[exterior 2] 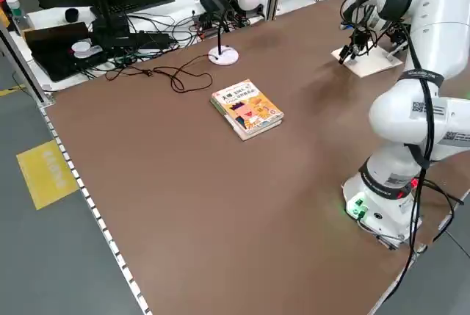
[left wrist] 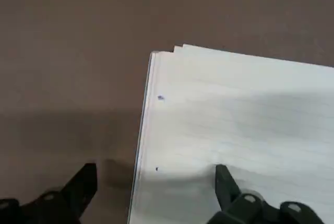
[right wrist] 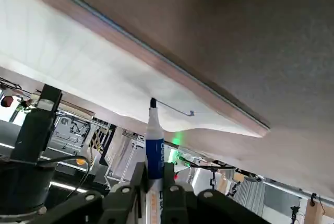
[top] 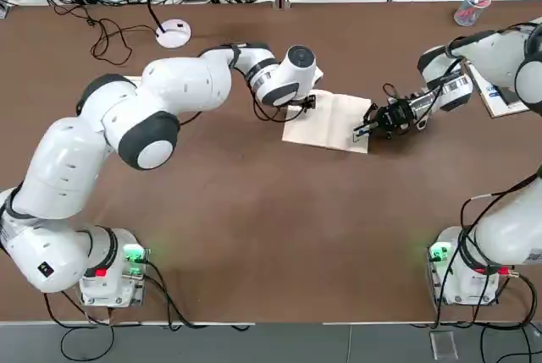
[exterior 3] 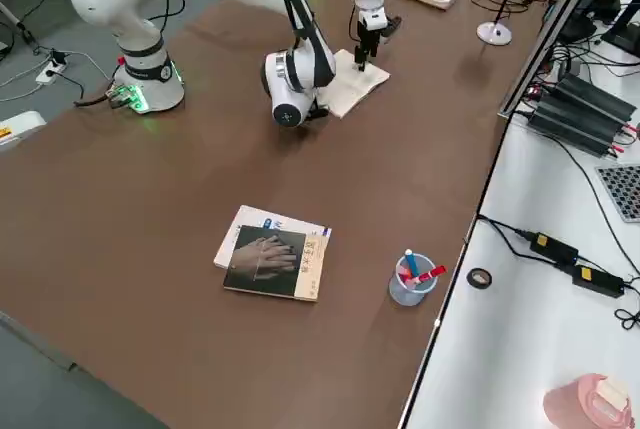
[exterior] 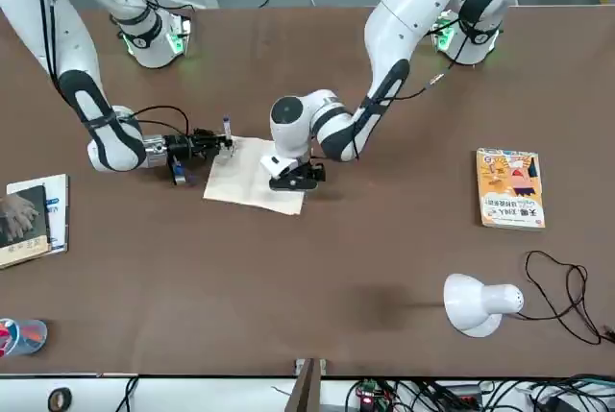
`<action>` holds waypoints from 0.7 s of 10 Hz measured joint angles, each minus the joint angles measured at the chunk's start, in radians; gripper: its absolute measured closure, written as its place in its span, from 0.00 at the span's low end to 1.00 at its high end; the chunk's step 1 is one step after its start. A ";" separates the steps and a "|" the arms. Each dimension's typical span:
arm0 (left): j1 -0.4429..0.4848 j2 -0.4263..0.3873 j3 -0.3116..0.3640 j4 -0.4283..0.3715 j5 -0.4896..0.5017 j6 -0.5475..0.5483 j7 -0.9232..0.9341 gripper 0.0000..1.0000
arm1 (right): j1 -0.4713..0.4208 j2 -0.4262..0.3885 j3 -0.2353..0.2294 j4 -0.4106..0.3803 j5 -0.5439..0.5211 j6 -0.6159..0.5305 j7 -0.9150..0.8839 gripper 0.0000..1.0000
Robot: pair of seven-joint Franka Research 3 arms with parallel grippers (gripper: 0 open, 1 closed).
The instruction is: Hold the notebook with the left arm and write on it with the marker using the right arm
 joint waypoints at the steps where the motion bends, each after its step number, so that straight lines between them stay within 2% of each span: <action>1: 0.000 0.000 0.000 0.000 0.000 0.000 0.000 0.00 | 0.000 0.001 -0.005 0.005 0.000 0.001 -0.001 0.84; 7: 0.000 0.000 0.000 0.000 0.000 0.000 0.000 0.00 | 0.000 0.006 -0.024 0.020 -0.001 0.002 -0.036 0.84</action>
